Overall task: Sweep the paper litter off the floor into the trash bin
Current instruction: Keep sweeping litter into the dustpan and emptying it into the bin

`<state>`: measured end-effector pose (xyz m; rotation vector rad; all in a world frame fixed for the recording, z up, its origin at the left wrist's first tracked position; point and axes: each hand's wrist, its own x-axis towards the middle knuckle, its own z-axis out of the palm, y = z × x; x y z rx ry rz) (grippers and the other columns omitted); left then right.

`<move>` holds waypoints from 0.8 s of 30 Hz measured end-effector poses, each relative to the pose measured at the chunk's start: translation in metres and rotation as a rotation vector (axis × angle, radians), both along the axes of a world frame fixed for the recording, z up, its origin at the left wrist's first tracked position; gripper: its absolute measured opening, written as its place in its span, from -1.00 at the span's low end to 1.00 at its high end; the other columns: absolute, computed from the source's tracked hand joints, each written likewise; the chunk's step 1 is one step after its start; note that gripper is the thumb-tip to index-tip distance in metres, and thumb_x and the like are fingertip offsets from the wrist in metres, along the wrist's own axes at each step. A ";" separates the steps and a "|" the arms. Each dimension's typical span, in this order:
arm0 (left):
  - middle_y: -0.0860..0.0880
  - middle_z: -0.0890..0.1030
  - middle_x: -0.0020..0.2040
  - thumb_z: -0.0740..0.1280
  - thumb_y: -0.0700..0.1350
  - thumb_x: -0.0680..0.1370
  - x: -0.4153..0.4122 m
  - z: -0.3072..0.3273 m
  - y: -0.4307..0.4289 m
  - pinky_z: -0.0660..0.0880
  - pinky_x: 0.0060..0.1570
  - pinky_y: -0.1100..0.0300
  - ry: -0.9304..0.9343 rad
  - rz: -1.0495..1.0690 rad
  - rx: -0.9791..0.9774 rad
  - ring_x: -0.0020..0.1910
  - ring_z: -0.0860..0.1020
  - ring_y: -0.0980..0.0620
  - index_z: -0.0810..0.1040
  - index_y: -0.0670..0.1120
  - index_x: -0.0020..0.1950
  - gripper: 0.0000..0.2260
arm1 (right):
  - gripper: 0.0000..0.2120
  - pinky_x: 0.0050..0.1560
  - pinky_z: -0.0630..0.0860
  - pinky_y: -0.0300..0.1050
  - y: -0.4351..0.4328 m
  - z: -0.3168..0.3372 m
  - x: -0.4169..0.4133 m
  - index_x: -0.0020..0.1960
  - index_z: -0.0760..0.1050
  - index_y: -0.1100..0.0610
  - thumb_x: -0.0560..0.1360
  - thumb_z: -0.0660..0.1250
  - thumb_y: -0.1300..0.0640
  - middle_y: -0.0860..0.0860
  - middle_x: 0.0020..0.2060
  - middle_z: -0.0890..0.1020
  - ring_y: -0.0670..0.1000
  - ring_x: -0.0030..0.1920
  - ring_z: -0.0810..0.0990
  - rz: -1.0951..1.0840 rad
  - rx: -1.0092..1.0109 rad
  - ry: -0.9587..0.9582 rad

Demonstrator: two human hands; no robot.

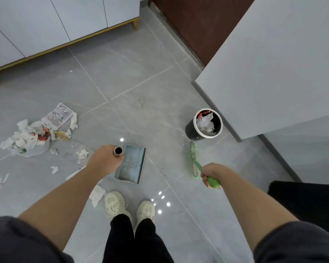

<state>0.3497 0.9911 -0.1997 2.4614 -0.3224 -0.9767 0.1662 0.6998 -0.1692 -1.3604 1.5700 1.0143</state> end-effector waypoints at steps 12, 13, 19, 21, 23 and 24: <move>-0.10 0.63 -0.25 0.18 -0.21 0.50 -0.061 -0.011 -0.051 0.51 -0.25 0.07 0.026 -0.279 0.042 -0.21 0.61 -0.12 0.56 -0.14 -0.20 -0.82 | -0.79 -0.68 0.37 -0.35 0.028 -0.042 -0.094 -0.14 0.32 0.08 0.53 0.10 0.36 0.04 -0.76 0.42 -0.05 -0.77 0.41 -0.324 0.043 -0.051; -0.10 0.61 -0.26 0.17 -0.20 0.51 -0.061 -0.013 -0.055 0.49 -0.25 0.08 0.022 -0.276 0.051 -0.21 0.60 -0.13 0.55 -0.13 -0.21 -0.82 | -0.78 -0.68 0.36 -0.37 0.035 -0.044 -0.087 -0.22 0.30 0.12 0.53 0.12 0.38 -0.03 -0.78 0.40 -0.10 -0.76 0.42 -0.364 0.084 -0.098; -0.05 0.54 -0.34 0.19 -0.18 0.53 -0.052 -0.019 -0.066 0.52 -0.19 0.08 0.013 -0.140 0.072 -0.25 0.53 -0.13 0.48 -0.10 -0.29 -0.79 | -0.75 -0.68 0.30 -0.38 0.045 -0.034 -0.033 -0.32 0.27 0.18 0.47 0.04 0.42 0.05 -0.72 0.33 -0.02 -0.76 0.35 -0.558 0.283 -0.199; -0.12 0.64 -0.23 0.21 -0.15 0.53 -0.047 -0.022 -0.063 0.60 -0.11 -0.02 0.020 -0.103 0.045 -0.17 0.61 -0.18 0.58 -0.14 -0.18 -0.81 | -0.76 -0.71 0.29 -0.38 0.036 -0.021 -0.020 -0.26 0.32 0.18 0.55 0.03 0.34 0.02 -0.67 0.34 -0.08 -0.74 0.33 -0.645 0.361 -0.211; -0.16 0.66 -0.18 0.21 -0.11 0.53 -0.040 -0.022 -0.059 0.60 -0.09 -0.06 0.018 -0.062 0.028 -0.13 0.62 -0.20 0.60 -0.16 -0.15 -0.79 | -0.79 -0.71 0.29 -0.38 0.024 -0.005 -0.013 -0.19 0.33 0.19 0.59 0.04 0.28 -0.02 -0.64 0.33 -0.13 -0.73 0.32 -0.682 0.450 -0.194; -0.17 0.66 -0.18 0.21 -0.09 0.53 -0.037 -0.023 -0.057 0.60 -0.08 -0.06 0.020 -0.042 0.030 -0.12 0.62 -0.21 0.60 -0.17 -0.14 -0.77 | -0.81 -0.71 0.29 -0.38 0.018 0.000 -0.011 -0.17 0.33 0.21 0.60 0.05 0.26 -0.03 -0.62 0.33 -0.14 -0.72 0.32 -0.672 0.496 -0.189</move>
